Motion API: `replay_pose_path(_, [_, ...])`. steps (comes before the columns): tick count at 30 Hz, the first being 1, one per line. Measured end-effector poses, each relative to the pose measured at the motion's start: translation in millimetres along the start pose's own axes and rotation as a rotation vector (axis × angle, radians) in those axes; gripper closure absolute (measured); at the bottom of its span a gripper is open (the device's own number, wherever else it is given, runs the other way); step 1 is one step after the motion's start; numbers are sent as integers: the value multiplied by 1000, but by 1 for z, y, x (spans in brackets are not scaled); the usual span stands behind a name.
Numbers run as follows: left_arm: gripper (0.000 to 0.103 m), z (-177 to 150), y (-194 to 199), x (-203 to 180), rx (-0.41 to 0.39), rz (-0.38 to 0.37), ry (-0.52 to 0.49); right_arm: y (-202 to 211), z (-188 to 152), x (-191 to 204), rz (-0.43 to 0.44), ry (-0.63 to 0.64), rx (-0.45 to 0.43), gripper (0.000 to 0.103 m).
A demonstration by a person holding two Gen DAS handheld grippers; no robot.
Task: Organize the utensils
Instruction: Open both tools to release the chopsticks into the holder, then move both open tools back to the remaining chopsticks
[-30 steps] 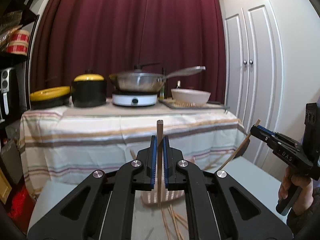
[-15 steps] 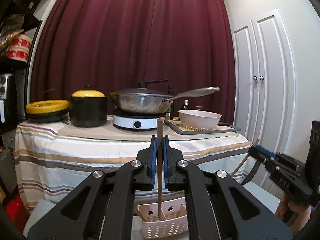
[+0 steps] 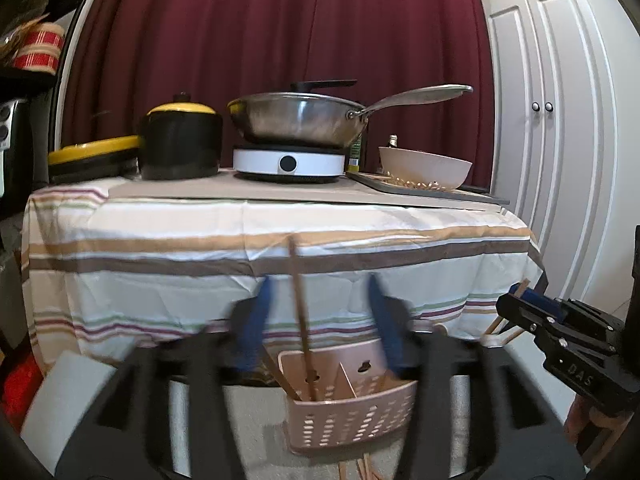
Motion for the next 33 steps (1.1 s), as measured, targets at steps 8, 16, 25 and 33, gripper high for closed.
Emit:
replay_pose_path(8, [28,-10,23,-12,2,-15,-25,25,1,-7,-4,-18,-31,52])
replay_pose_path(16, [27,-21,58,-27,-5,-23,-30,64,-8,-15,-2,-25,-51,51])
replay_pose_path(25, [27,-89,106,-40,67,43,-46,115,-80,-24,-52,-28,23,51])
replay_pose_path(33, [27,-164,134,-40,178,70,14,135,-167,-25,-68,-18,166,57])
Point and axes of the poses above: each gripper's, at about its wrist camera, not at the fingertips, and y roughly against the way its jaws point, x to its left, z to its top, the point moved 3 cm from there along -y, roughly the way its jaws point, and after that the axes turned 15 degrees about -z, right-handed, at the moved point
